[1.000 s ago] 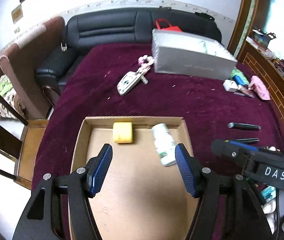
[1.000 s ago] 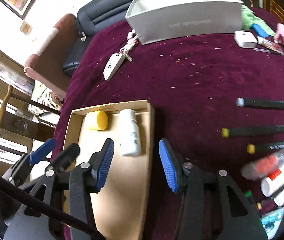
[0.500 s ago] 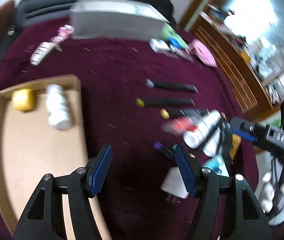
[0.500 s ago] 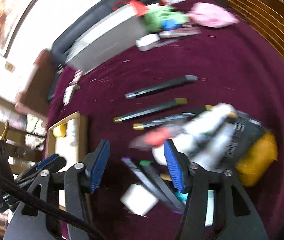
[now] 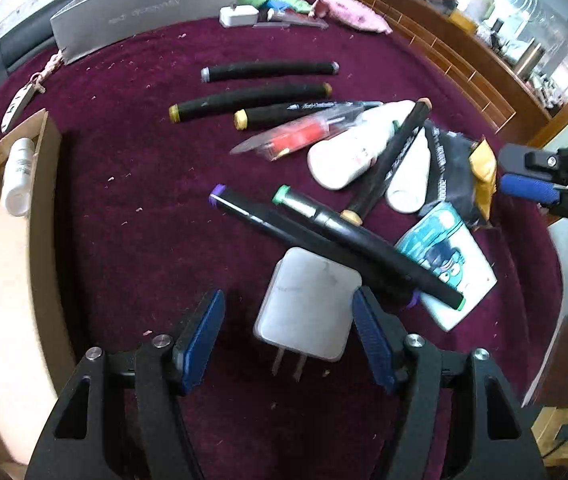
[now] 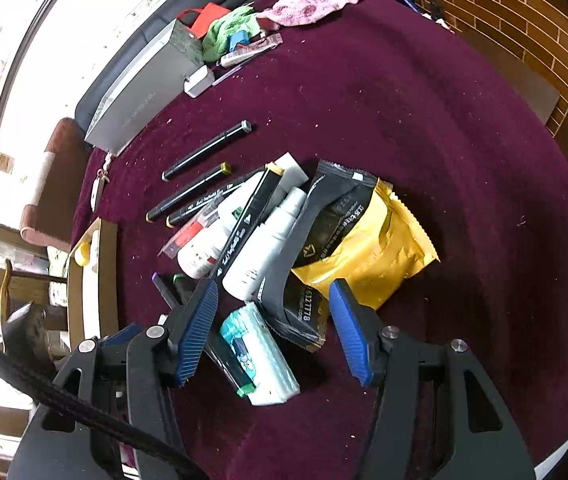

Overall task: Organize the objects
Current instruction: 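Grasp the white plug charger with the left tool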

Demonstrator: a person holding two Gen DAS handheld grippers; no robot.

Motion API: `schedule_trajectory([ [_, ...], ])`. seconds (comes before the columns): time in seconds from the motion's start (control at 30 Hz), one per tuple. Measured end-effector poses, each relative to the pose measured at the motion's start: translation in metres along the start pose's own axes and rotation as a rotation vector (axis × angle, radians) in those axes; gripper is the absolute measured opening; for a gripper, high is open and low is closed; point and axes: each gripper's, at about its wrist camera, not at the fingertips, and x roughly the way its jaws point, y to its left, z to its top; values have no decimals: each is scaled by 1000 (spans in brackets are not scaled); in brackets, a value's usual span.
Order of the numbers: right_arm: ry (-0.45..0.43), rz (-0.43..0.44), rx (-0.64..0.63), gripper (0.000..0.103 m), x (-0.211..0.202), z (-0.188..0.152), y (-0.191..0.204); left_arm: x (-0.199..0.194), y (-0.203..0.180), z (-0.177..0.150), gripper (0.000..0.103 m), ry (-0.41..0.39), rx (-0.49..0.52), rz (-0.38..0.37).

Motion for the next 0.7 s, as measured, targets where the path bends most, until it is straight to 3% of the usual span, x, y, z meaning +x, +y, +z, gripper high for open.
schedule_trajectory([
  [0.07, 13, 11, -23, 57, 1, -1, 3, -1, -2, 3, 61, -21, -17, 23],
  [0.2, 36, 24, -66, 57, 6, -3, 14, -1, -2, 7, 40, -15, -53, -43],
  [0.5, 81, 47, -134, 57, 21, -12, 40, -2, 4, -4, 44, -2, -69, -79],
  [0.7, 94, 46, -158, 57, 27, -20, 52, 4, -7, -11, 46, 19, -26, -25],
])
